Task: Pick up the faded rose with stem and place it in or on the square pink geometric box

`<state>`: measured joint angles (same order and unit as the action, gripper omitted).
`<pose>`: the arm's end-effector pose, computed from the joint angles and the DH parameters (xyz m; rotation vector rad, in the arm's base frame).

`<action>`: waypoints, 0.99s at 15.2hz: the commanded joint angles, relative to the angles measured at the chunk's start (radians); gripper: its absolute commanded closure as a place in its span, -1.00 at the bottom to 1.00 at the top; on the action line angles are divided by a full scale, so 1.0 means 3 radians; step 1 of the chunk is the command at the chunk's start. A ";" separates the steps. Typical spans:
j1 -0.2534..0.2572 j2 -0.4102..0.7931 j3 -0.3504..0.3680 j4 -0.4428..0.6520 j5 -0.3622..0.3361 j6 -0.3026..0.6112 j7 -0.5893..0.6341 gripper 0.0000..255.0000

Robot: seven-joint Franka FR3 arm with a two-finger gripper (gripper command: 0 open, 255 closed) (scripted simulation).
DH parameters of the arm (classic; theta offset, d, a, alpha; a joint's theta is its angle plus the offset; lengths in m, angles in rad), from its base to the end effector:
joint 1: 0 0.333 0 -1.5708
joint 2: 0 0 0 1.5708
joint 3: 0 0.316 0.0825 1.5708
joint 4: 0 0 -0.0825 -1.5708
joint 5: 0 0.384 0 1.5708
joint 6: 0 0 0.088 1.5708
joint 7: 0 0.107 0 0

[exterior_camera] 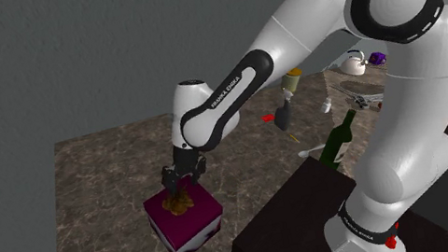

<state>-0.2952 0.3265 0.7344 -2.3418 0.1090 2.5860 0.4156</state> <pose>0.4653 0.2258 0.2308 -2.8872 0.1388 0.1762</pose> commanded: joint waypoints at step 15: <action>-0.0277 -0.0445 0.0213 0.0036 0.0356 -0.0440 -0.0255 -1.00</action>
